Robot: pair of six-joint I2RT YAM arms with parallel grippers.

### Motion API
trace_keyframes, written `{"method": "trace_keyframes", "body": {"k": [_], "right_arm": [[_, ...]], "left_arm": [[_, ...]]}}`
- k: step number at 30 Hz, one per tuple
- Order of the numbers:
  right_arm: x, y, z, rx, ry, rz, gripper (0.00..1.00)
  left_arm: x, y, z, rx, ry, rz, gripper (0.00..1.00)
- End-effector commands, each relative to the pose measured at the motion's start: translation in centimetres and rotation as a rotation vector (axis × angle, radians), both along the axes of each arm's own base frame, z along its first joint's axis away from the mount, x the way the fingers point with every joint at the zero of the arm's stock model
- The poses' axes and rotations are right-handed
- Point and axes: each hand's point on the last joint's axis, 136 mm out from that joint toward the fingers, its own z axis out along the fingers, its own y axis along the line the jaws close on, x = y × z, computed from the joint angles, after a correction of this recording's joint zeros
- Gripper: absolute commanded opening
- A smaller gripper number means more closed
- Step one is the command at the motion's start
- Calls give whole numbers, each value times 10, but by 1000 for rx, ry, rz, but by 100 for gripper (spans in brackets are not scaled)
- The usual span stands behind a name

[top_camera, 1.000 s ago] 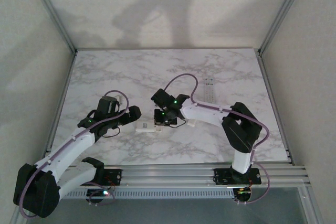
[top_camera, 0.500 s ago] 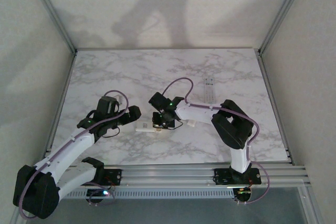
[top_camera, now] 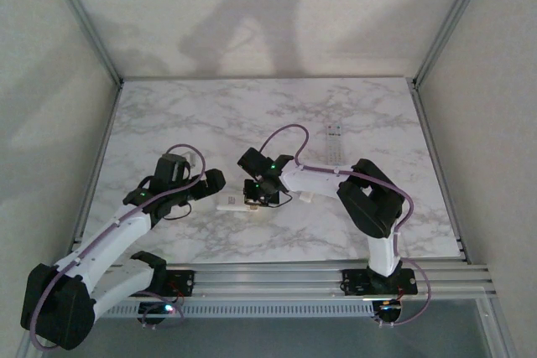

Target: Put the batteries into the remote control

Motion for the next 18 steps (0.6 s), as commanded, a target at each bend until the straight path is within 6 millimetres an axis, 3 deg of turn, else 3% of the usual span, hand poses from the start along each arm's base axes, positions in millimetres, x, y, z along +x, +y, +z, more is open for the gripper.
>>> {"method": "trace_keyframes", "body": {"k": [1,18], "right_arm": [[-17,6,-3,5,52,25,12],[-22,10,-3,18,73,22,21]], "left_arm": [[1,3,-1,11,-21,-2,100],[1,3,-3,13,-16,1,99]]}}
